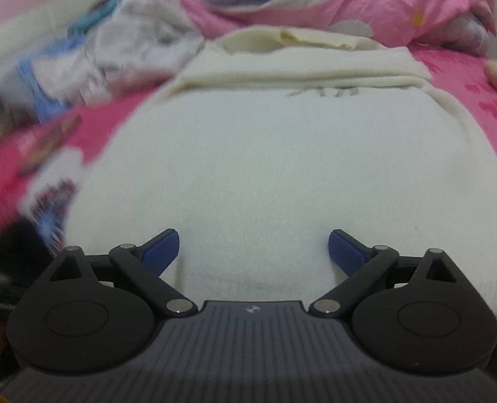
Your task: Fold clothes
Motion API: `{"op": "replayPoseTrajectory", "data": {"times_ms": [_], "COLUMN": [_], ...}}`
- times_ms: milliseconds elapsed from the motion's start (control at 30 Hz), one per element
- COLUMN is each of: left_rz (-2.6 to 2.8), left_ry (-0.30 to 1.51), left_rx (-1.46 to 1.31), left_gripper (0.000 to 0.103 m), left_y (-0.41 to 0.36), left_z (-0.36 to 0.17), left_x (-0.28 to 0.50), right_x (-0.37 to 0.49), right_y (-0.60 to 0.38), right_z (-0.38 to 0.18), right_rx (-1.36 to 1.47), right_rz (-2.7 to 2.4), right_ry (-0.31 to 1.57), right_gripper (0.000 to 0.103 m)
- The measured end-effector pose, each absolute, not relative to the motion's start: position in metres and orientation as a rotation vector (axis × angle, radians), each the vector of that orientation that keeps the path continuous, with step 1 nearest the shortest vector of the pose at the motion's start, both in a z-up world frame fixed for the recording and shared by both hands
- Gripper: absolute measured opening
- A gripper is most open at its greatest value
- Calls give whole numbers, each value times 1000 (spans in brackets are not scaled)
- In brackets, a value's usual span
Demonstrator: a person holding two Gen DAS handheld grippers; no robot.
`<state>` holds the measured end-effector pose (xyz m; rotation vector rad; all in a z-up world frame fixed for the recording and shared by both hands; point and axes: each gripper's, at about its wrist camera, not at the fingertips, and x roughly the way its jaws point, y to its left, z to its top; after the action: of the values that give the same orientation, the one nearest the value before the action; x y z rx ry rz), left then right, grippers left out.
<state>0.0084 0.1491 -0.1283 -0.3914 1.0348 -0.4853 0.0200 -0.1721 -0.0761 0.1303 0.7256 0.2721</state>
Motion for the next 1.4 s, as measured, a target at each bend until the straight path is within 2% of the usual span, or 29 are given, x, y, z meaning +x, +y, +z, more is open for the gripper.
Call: {"op": "replayPoseTrajectory", "data": {"times_ms": [100, 167, 233, 300, 400, 433, 833, 1133, 1267, 1333, 1400], "left_rz": [-473, -452, -419, -393, -367, -365, -378, -435, -449, -456, -465], "left_ry": [1025, 992, 955, 941, 959, 975, 912, 850, 848, 849, 850], "left_rx": [-393, -395, -392, -386, -392, -408, -669, -786, -824, -840, -841], "left_gripper": [12, 27, 36, 36, 26, 11, 8, 8, 8, 8, 8], "left_y": [151, 153, 156, 158, 161, 162, 165, 170, 174, 177, 179], "left_z": [-119, -111, -106, -104, -104, -105, -65, -47, -50, -53, -58], "left_x": [2, -3, -7, -7, -6, -5, -11, -8, -9, -10, -11], "right_x": [7, -2, -10, -18, -31, -35, -40, -15, -2, 2, 6], "right_y": [-194, -208, -220, -230, -243, -248, -259, -186, -167, -160, -152], "right_z": [-73, -74, -77, -82, -89, -92, -153, -199, -212, -214, -212], "right_rx": [247, 332, 417, 483, 565, 596, 1233, 1661, 1807, 1851, 1843], "right_rz": [301, 335, 368, 378, 376, 375, 591, 841, 818, 813, 814], "right_ry": [692, 674, 661, 642, 616, 611, 669, 856, 848, 826, 833], "right_gripper": [95, 95, 95, 95, 95, 95, 93, 68, 57, 50, 31]}}
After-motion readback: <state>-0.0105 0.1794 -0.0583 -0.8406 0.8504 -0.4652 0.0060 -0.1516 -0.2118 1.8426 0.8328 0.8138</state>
